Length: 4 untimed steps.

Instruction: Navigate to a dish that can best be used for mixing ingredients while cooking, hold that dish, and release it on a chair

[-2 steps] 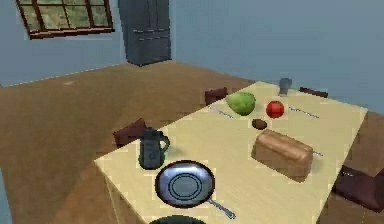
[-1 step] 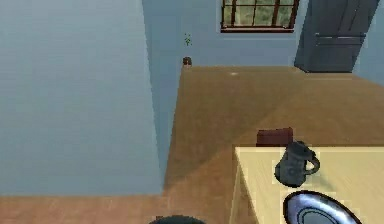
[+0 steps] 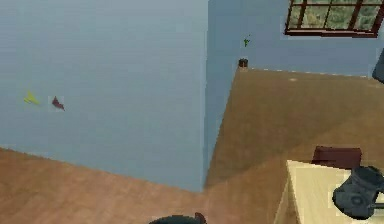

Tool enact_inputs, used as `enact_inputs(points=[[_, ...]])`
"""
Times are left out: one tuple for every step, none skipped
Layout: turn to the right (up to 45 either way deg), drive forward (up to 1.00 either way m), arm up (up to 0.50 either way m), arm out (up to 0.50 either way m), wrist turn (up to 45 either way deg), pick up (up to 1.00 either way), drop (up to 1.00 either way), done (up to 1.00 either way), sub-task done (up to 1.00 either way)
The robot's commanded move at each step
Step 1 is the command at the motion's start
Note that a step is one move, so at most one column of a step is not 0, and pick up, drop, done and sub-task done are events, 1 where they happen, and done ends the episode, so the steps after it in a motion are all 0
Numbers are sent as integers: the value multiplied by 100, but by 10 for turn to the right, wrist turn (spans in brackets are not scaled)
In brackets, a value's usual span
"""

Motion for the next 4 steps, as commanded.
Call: enact_inputs(points=[[450,0,0,0,0,0,0,0,0],[60,0,0,0,0,0,0,0,0],[-420,0,0,0,0,0,0,0,0],[330,0,0,0,0,0,0,0,0]])
